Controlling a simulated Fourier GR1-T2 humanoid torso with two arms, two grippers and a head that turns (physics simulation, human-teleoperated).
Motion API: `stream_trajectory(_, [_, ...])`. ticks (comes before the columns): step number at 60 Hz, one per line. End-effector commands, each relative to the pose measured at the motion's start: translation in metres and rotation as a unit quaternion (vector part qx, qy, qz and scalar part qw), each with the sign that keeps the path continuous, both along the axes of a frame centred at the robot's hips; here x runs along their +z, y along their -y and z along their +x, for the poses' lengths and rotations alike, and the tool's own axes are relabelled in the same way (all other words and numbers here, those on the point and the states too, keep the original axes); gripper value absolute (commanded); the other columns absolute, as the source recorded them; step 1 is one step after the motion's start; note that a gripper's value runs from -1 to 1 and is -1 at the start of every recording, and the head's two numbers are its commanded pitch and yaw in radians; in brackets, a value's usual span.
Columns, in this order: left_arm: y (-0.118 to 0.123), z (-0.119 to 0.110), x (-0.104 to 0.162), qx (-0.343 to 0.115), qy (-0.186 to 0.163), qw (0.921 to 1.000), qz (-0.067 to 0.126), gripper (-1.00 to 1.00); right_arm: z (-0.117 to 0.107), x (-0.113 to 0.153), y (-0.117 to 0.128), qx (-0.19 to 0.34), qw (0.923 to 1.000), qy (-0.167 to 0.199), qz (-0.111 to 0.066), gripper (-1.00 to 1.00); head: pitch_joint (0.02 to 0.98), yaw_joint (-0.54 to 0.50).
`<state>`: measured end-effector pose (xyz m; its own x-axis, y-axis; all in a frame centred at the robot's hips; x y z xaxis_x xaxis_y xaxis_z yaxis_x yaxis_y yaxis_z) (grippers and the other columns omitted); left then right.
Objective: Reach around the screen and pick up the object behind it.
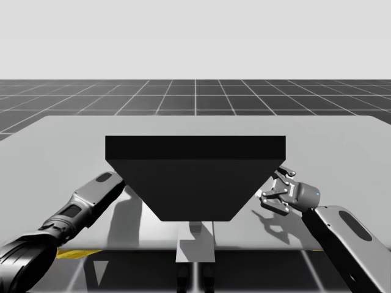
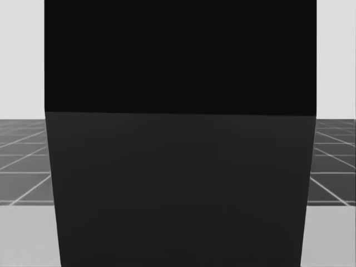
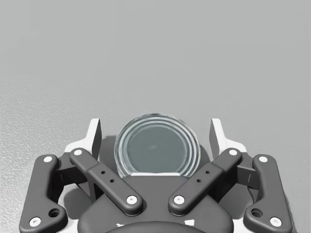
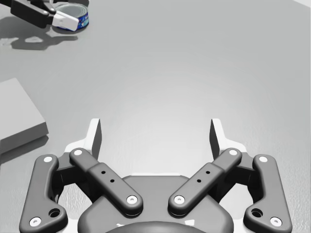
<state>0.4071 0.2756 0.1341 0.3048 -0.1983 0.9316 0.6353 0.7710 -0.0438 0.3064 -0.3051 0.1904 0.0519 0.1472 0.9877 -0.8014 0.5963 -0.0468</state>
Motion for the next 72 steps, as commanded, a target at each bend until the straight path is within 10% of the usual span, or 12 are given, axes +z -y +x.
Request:
stream_trajectory(1, [0.000, 0.012, -0.013, 0.006, -0.015, 0.9999, 0.002, -1.00, -0.002, -0.001, -0.001, 0.019, 0.9998, -0.001, -0.003, -1.00, 0.205, 0.00])
stream_trajectory(10, [-0.005, 0.009, -0.022, 0.013, -0.036, 0.9993, 0.005, -1.00, -0.003, -0.001, -0.001, 0.020, 0.9998, -0.001, -0.003, -1.00, 0.208, 0.00])
stream_trajectory(14, [-0.005, 0.009, -0.022, 0.014, -0.035, 0.9993, 0.006, 0.07, -0.004, -0.001, -0.001, 0.021, 0.9998, -0.001, -0.003, -1.00, 0.208, 0.01])
stream_trajectory(16, [-0.005, 0.009, -0.023, 0.015, -0.036, 0.9992, 0.007, 0.94, -0.004, -0.001, -0.001, 0.021, 0.9998, -0.001, -0.004, -1.00, 0.207, 0.00])
stream_trajectory(34, [-0.026, 0.000, 0.007, 0.042, -0.002, 0.9991, 0.001, 0.98, -0.004, 0.000, 0.000, 0.018, 0.9998, 0.000, -0.002, -1.00, 0.202, 0.01])
stream_trajectory(72, [-0.162, -0.040, 0.070, 0.183, 0.067, 0.9808, -0.010, 1.00, -0.002, 0.002, 0.003, 0.010, 0.9999, 0.003, 0.004, -1.00, 0.187, 0.00])
